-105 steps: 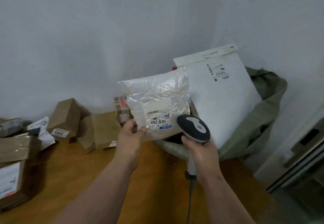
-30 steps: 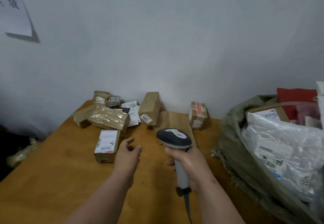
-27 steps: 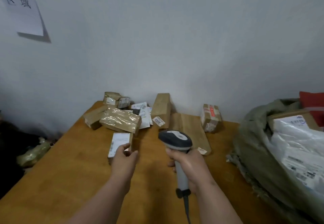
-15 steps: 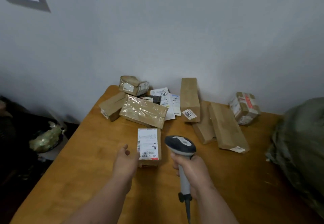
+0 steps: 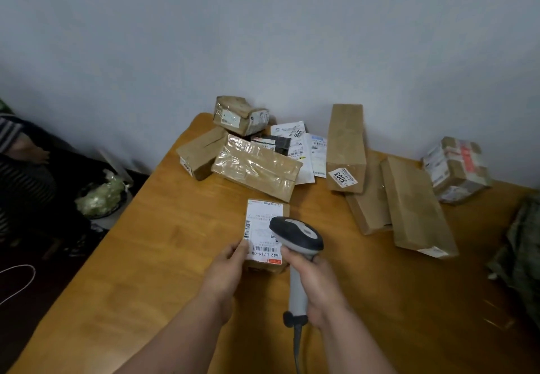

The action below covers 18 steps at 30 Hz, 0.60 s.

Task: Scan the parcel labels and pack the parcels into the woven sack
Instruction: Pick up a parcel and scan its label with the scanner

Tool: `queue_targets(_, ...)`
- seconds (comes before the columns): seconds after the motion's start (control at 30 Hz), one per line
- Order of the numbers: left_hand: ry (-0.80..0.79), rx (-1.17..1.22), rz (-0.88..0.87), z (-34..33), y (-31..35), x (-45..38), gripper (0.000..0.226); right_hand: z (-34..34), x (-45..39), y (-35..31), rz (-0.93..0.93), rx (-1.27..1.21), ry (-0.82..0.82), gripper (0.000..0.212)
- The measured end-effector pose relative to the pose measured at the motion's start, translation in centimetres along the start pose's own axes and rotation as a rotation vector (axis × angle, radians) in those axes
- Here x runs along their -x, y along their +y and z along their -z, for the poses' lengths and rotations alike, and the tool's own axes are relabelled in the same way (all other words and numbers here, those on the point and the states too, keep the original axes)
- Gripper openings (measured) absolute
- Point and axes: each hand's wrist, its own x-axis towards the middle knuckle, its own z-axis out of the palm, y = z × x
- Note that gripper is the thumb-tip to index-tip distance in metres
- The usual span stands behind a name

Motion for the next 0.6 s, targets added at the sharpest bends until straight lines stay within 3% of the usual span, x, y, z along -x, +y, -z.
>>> queue_targets(0.13,-0.094,0.105,0.031,0.3,0.3,1.4,0.018,1.0,0.5,-0.4,0.001,-0.022,-0.019,0.027)
queue_targets(0.37,-0.156,0.326,-0.033,1.8,-0.3,4.7,0.069,3.4,3.2,-1.9,0.084,-0.037,-0.057,0.023)
queue_targets(0.6,-0.135,0.428,-0.215,2.0,0.7,8.3,0.076,5.1,8.1,-3.1,0.202,0.072,-0.082,0.018)
